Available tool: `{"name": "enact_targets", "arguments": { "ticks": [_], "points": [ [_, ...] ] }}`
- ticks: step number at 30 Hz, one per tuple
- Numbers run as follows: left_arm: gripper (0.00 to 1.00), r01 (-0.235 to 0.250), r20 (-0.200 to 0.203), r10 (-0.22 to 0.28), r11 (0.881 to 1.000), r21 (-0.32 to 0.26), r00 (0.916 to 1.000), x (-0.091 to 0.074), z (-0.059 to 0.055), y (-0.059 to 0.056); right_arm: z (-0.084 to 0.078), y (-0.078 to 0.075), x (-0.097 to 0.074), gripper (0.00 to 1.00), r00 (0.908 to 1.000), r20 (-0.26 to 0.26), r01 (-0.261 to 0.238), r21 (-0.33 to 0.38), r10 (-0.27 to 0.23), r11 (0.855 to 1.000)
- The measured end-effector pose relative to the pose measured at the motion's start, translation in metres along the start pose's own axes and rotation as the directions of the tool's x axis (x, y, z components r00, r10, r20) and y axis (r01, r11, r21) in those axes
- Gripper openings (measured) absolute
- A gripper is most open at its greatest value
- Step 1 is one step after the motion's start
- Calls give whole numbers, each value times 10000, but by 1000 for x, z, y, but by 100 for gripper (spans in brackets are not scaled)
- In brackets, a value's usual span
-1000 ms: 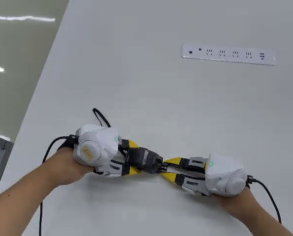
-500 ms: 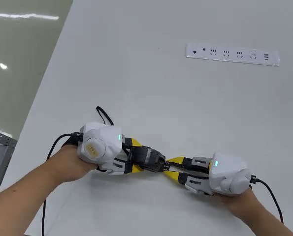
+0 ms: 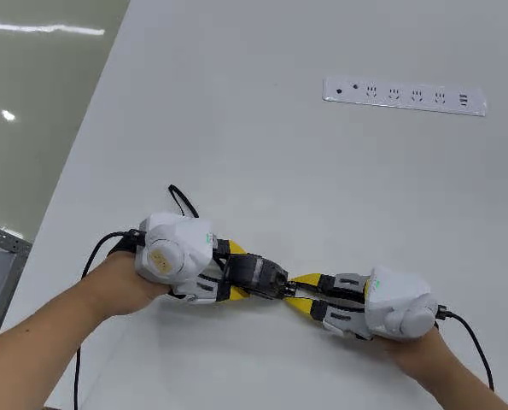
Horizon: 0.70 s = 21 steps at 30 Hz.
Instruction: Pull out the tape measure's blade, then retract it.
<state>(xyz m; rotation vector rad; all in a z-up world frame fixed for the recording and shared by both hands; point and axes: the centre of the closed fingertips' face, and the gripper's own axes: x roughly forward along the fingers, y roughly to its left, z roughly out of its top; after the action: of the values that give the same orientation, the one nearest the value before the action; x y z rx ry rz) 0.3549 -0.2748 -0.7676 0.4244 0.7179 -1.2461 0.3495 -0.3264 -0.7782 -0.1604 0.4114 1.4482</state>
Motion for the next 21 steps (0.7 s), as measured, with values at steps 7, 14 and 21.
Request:
{"name": "enact_targets", "arguments": {
  "ticks": [7,14,21],
  "points": [
    [30,2,-20,-2,10000,18,10000,0,0,0,-1,0,-1,11,10000,-7,-19,-10,19,10000],
    [30,-5,-23,5,10000,2,10000,0,0,0,-1,0,-2,11,10000,-7,-52,50,52,10000],
    [29,14,-32,-14,10000,-24,10000,0,0,0,-2,-1,-5,11,10000,-2,-64,93,64,9999]
  ]
}}
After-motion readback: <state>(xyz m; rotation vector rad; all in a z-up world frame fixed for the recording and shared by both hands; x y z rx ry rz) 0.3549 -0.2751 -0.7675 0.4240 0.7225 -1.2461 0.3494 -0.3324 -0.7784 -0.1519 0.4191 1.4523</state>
